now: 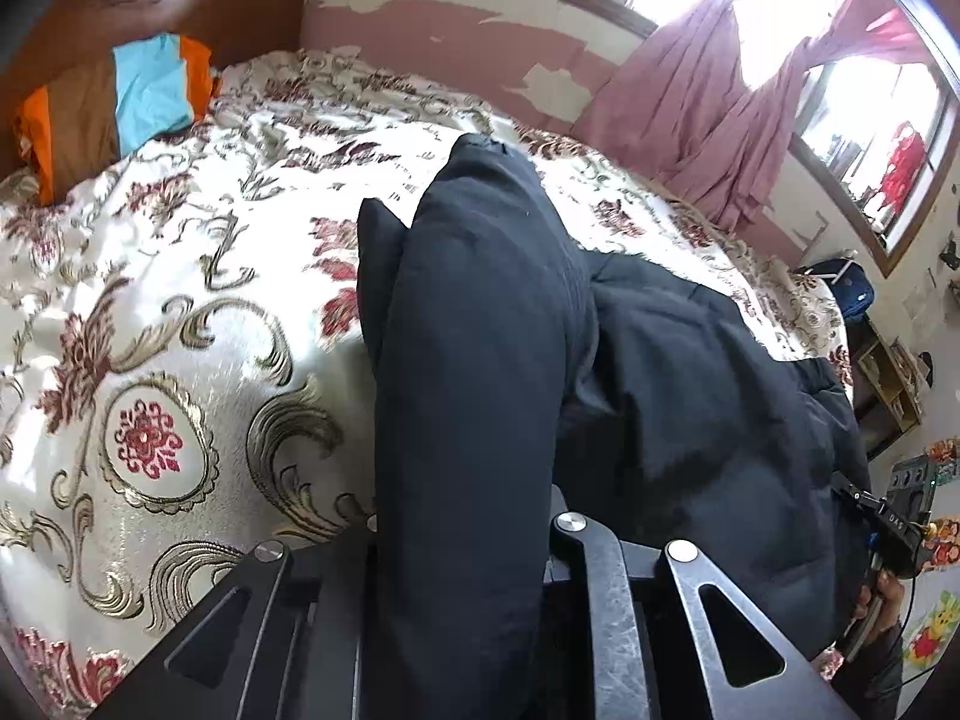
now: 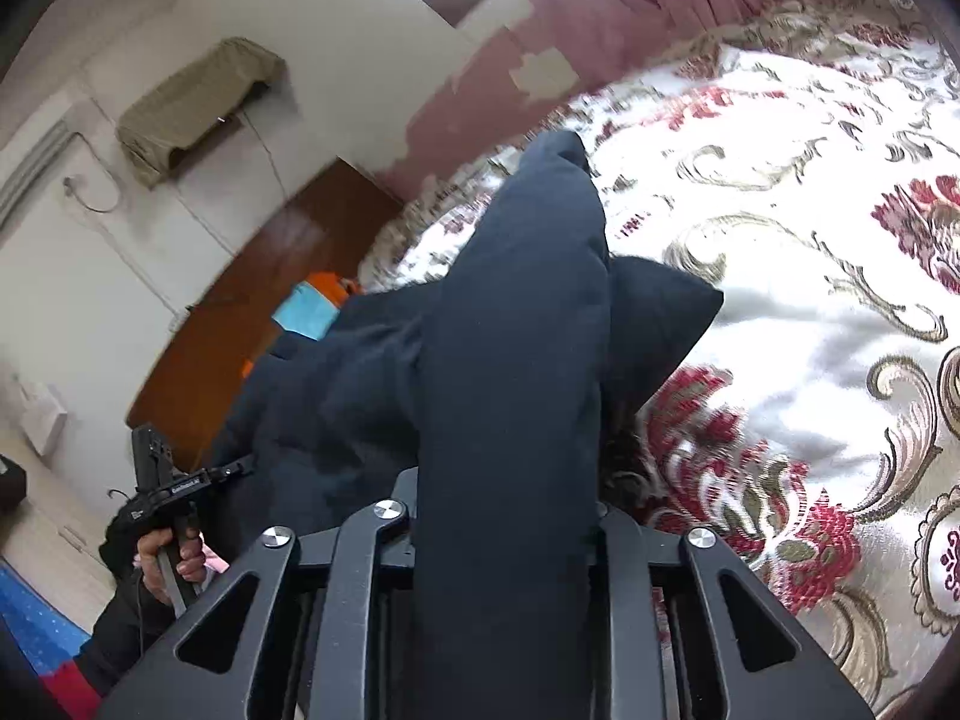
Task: Fold large clothes
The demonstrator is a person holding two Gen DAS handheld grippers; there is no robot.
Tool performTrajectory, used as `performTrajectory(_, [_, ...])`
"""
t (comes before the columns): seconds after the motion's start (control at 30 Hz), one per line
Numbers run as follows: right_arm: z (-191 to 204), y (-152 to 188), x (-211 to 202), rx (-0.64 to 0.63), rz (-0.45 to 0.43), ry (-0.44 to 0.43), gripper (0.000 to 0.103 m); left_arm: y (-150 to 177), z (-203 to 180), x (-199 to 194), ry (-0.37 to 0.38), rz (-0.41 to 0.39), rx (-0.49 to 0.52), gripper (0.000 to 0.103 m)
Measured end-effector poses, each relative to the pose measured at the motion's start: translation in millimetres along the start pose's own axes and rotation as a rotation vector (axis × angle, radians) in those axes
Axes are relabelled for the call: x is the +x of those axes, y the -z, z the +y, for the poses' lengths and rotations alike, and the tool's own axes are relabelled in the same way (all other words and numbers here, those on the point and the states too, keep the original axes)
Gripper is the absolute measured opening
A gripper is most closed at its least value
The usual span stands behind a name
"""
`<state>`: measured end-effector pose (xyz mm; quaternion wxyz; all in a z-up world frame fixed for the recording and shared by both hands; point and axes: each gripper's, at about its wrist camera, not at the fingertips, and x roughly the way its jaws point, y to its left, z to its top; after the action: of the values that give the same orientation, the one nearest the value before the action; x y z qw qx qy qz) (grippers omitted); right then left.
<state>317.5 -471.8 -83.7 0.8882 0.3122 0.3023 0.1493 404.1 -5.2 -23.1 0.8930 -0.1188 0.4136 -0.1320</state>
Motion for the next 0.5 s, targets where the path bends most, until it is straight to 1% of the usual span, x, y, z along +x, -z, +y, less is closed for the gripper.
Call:
performTrajectory(0.1, [13.2, -2.4, -13.0, -0.024, -0.025, -0.028, 0.018, -5.3, -18.1, -18.4, -0.016, -0.012, 0.040, 0.017])
performTrajectory(0.17, [21.4, -1.6, -17.0, -0.038, -0.035, -0.031, 0.018, -6.5, -30.9, -31.7, -0.029, -0.022, 0.067, 0.017])
performTrajectory(0.27, [30.7, 2.1, -33.6, -0.057, -0.050, -0.045, 0.018, -4.1, -44.7, -55.2, -0.043, -0.042, 0.100, 0.017])
performTrajectory(0.4, [36.1, 15.7, -67.0, -0.053, -0.090, -0.067, 0.018, 13.8, -56.7, -83.1, -0.030, -0.059, 0.137, 0.017])
performTrajectory(0.5, [45.6, 26.9, -92.6, -0.089, -0.110, -0.042, 0.018, 28.6, -63.7, -98.4, -0.007, -0.066, 0.132, 0.016])
